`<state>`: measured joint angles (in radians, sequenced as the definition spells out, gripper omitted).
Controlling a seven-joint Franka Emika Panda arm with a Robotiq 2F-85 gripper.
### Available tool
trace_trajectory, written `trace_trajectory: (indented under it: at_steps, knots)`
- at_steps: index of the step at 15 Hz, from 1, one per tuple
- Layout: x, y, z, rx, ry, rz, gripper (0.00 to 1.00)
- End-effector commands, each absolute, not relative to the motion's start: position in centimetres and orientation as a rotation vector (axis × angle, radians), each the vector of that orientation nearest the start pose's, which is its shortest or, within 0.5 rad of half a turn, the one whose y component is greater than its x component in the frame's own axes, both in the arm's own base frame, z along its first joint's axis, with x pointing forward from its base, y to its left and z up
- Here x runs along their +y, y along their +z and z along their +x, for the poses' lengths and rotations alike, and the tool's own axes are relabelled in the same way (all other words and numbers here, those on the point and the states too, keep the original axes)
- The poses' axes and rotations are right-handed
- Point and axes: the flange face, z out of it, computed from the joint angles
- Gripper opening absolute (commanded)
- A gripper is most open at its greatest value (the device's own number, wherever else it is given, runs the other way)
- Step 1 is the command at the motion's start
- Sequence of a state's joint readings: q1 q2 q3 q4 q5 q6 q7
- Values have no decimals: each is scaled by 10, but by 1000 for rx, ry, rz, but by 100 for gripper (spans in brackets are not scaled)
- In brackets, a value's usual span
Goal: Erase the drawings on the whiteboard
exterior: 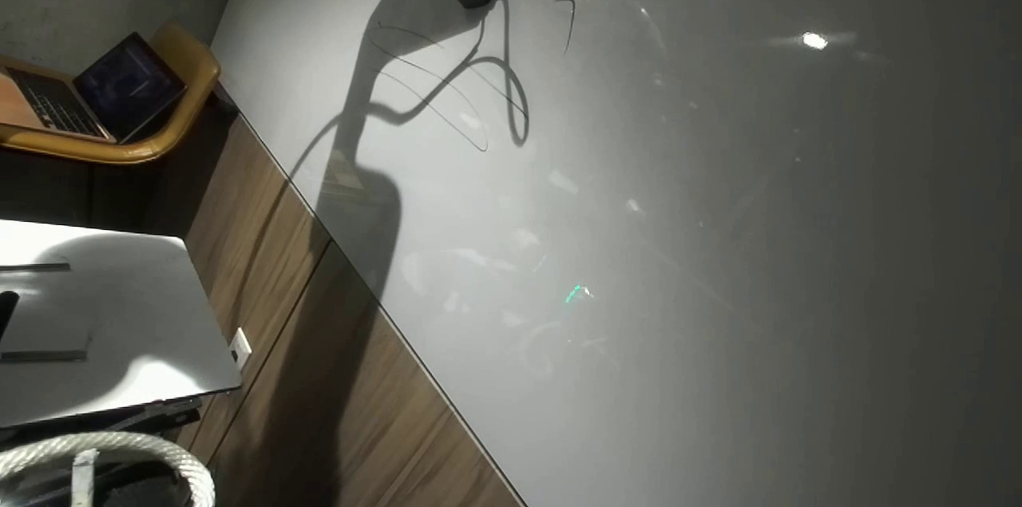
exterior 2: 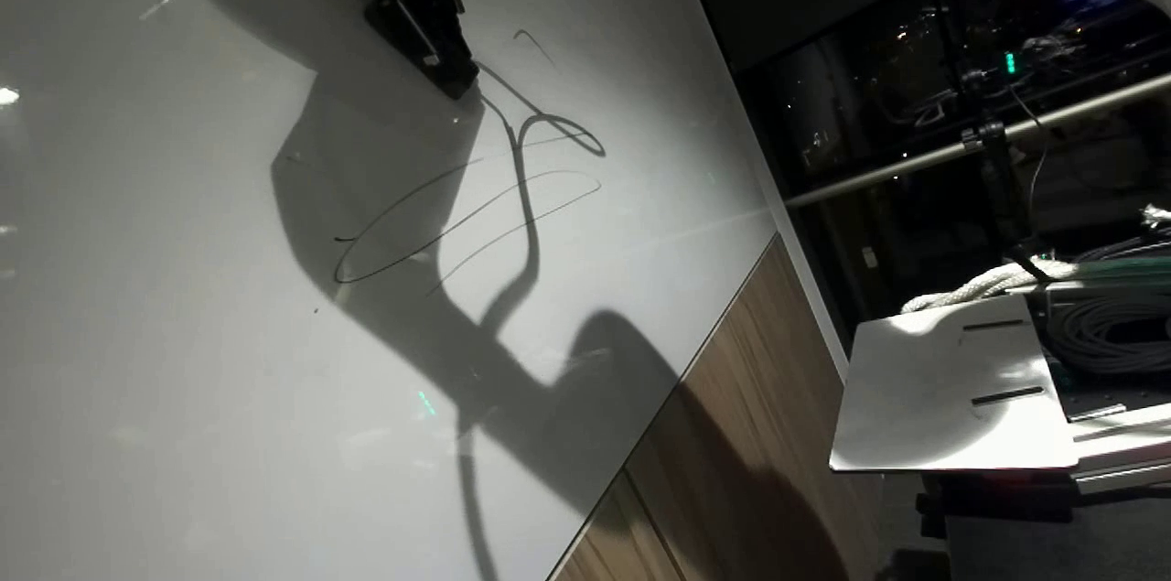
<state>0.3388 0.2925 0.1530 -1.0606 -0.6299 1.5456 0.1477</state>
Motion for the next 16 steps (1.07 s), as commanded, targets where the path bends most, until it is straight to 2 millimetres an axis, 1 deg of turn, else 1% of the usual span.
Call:
trace_trajectory:
  at_steps: [1, 3, 4, 6, 8, 9, 11, 12, 14, 16]
  knots:
    - [256, 683, 629, -553, -735, -3500, 29]
    - [258, 679, 632, -562, -706, -3511, 29]
    - [255, 678, 632, -559, -694, -3522, 29]
    - [233, 681, 636, -529, -679, -3541, 29]
    - [197, 689, 637, -473, -669, -3555, 29]
    - [184, 690, 638, -451, -657, -3562, 29]
    - [163, 696, 628, -384, -627, -3584, 29]
    - [149, 700, 625, -342, -630, -3589, 29]
    - [115, 709, 619, -242, -646, -3593, 29]
    - [76, 712, 616, -163, -657, -3591, 29]
